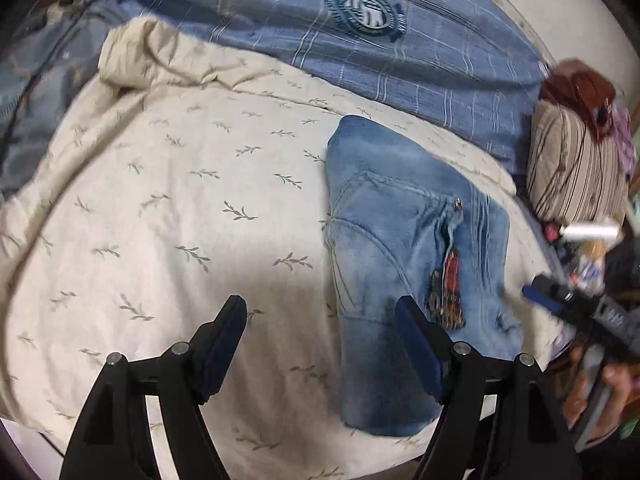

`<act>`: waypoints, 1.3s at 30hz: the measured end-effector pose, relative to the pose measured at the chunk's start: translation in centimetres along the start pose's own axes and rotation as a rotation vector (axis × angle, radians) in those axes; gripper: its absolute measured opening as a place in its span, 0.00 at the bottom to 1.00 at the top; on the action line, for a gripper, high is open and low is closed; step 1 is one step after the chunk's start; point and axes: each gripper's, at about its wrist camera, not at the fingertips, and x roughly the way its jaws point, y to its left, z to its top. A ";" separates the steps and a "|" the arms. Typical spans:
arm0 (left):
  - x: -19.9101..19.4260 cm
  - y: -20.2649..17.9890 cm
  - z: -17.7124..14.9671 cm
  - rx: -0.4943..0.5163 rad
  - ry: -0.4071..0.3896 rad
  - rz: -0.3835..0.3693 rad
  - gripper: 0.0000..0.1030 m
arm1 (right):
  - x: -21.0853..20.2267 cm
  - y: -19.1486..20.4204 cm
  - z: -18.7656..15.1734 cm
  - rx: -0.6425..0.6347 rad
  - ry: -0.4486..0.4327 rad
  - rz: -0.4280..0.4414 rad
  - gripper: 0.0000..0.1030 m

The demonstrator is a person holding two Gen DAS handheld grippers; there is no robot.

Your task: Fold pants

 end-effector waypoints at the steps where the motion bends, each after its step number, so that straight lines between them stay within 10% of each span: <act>1: 0.2 0.1 0.1 -0.025 0.007 -0.019 0.75 | -0.2 -1.2 0.6 0.036 0.007 0.006 0.70; 17: 4.1 -2.1 1.7 -0.027 0.053 -0.081 0.75 | 5.8 -2.2 1.5 0.124 0.084 0.153 0.76; 39: 4.2 -2.9 1.4 0.017 0.002 -0.057 0.74 | 7.6 1.2 1.1 -0.037 0.067 0.016 0.71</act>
